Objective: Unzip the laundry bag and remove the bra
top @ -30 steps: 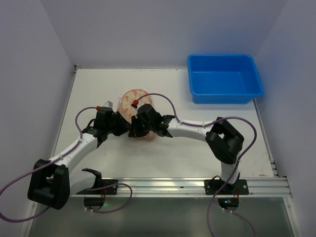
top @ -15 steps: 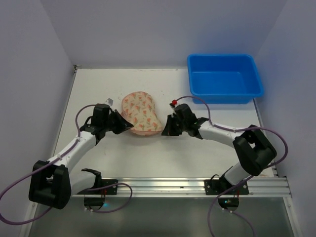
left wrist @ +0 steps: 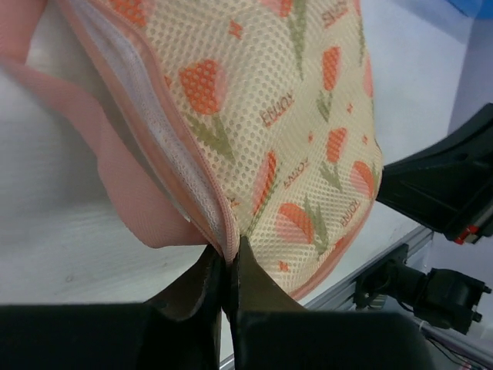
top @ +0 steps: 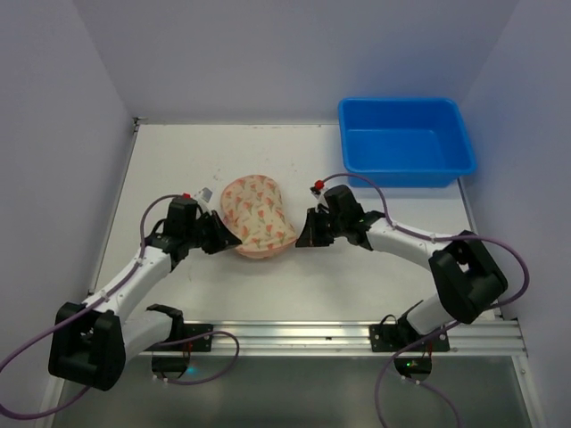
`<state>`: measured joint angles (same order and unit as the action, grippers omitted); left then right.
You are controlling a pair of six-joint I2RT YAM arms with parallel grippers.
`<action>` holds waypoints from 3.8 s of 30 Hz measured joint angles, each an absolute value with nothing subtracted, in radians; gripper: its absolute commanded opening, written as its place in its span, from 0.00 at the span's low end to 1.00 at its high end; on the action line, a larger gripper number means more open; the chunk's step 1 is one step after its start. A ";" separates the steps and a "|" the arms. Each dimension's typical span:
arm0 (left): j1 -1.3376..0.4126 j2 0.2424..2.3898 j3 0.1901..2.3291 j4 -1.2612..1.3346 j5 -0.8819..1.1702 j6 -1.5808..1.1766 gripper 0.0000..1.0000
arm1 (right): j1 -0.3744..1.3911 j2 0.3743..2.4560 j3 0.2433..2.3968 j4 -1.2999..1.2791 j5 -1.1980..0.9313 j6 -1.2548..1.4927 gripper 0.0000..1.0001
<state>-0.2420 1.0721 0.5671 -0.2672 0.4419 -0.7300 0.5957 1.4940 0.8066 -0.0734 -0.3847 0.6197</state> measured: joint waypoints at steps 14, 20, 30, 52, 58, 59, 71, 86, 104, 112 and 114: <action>-0.218 0.947 0.595 -0.456 0.093 -0.702 0.92 | 0.775 1.552 0.887 -0.270 -0.216 0.616 0.74; -0.218 1.023 0.649 -0.397 0.084 -0.676 0.77 | 0.780 1.378 0.887 -0.323 -0.146 0.597 0.90; -0.218 1.302 0.704 -0.302 0.121 -0.660 0.48 | 0.779 1.098 0.858 -0.345 -0.019 0.567 0.90; -0.227 1.390 0.734 -0.247 0.163 -0.648 0.04 | 0.779 1.052 0.779 -0.343 0.010 0.569 0.89; -0.239 1.390 0.736 -0.249 0.164 -0.643 0.00 | 0.778 1.032 0.767 -0.338 0.011 0.569 0.89; -0.245 1.390 0.739 -0.250 0.163 -0.643 0.00 | 0.778 1.024 0.763 -0.337 0.012 0.569 0.89; -0.320 1.389 0.814 -0.271 0.148 -0.646 0.00 | 0.771 0.946 0.728 -0.330 0.035 0.576 0.89; -0.725 1.783 1.365 -0.201 0.150 -0.704 0.36 | 0.767 0.583 0.637 -0.331 0.195 0.596 0.90; -0.541 1.495 1.378 -0.294 0.069 -0.685 1.00 | 0.765 0.769 0.659 -0.278 0.179 0.538 0.86; -0.163 1.296 1.196 -0.421 0.027 -0.582 1.00 | 0.780 1.157 0.716 -0.120 0.003 0.684 0.72; -0.102 1.246 1.126 -0.440 0.017 -0.552 1.00 | 0.801 1.231 0.722 -0.094 -0.017 0.745 0.72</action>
<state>-0.1020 1.2465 1.1255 -0.4404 0.0174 -0.5522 0.8013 1.2312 0.7219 -0.0940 -0.0166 0.7448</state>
